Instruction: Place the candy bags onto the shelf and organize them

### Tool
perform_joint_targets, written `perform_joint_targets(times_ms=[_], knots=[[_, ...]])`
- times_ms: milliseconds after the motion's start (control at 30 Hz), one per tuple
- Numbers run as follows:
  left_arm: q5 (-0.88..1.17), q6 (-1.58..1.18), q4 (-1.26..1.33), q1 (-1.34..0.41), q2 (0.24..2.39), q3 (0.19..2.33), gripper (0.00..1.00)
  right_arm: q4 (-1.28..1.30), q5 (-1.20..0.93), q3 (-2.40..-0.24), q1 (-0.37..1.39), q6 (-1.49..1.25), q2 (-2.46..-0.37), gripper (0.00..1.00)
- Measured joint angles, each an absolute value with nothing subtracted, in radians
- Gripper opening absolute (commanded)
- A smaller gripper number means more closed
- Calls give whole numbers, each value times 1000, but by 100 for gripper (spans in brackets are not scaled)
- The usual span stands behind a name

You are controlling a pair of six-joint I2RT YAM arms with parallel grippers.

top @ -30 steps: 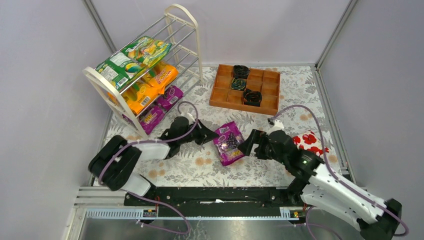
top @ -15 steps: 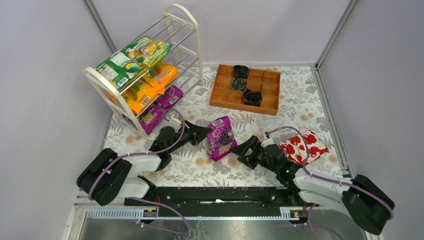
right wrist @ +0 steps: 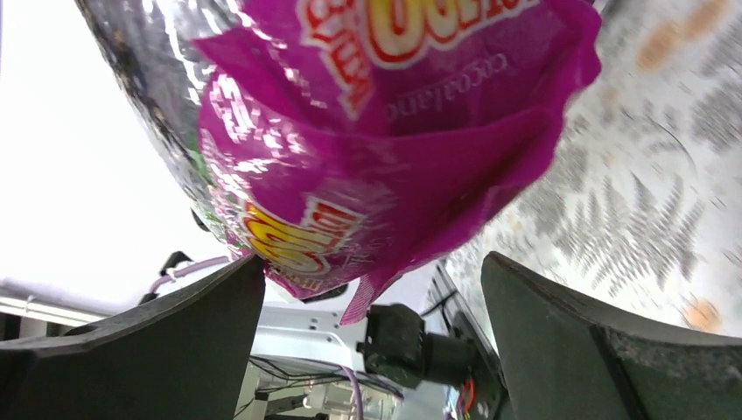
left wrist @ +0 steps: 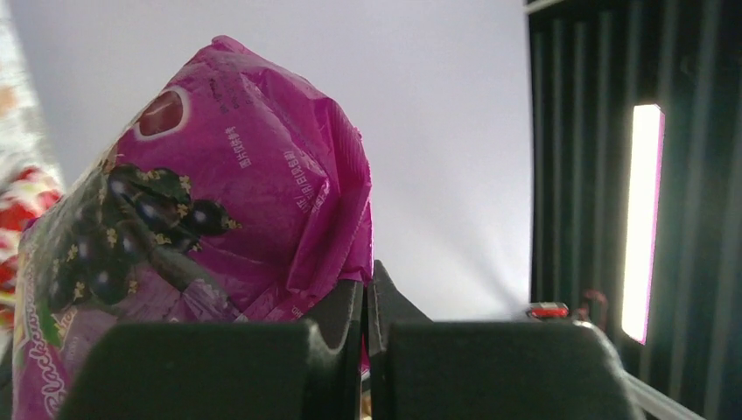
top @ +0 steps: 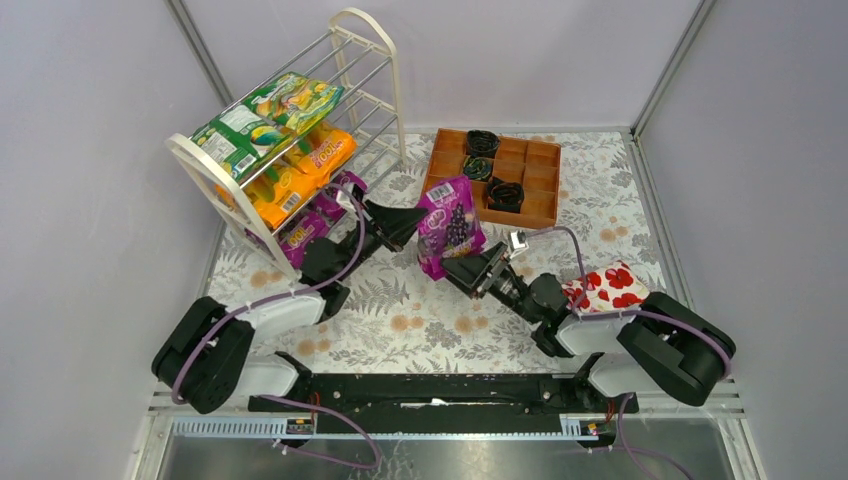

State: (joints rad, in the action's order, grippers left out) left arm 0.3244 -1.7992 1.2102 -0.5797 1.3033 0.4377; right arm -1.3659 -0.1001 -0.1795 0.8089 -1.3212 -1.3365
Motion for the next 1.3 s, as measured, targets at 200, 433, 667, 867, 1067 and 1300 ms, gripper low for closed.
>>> perform_joint_targets(times_ms=[200, 433, 667, 867, 1067, 1300], knots=[[317, -1816, 1253, -587, 1241, 499, 0, -1469, -91, -284, 809, -1241, -1349, 100], [287, -1842, 1319, -599, 1205, 516, 0, -1474, -65, -373, 809, -1118, -1287, 100], [268, -1840, 1386, -602, 1186, 524, 0, -1457, -41, -443, 809, -1097, -1267, 93], [241, -1833, 1410, -603, 1177, 501, 0, -1444, -15, -444, 809, -1095, -1235, 73], [227, -1792, 1381, -603, 1149, 496, 6, -1429, -6, -444, 809, -1099, -1234, 50], [225, -1717, 1269, -591, 1079, 485, 50, -1429, 17, -458, 809, -1113, -1235, 29]])
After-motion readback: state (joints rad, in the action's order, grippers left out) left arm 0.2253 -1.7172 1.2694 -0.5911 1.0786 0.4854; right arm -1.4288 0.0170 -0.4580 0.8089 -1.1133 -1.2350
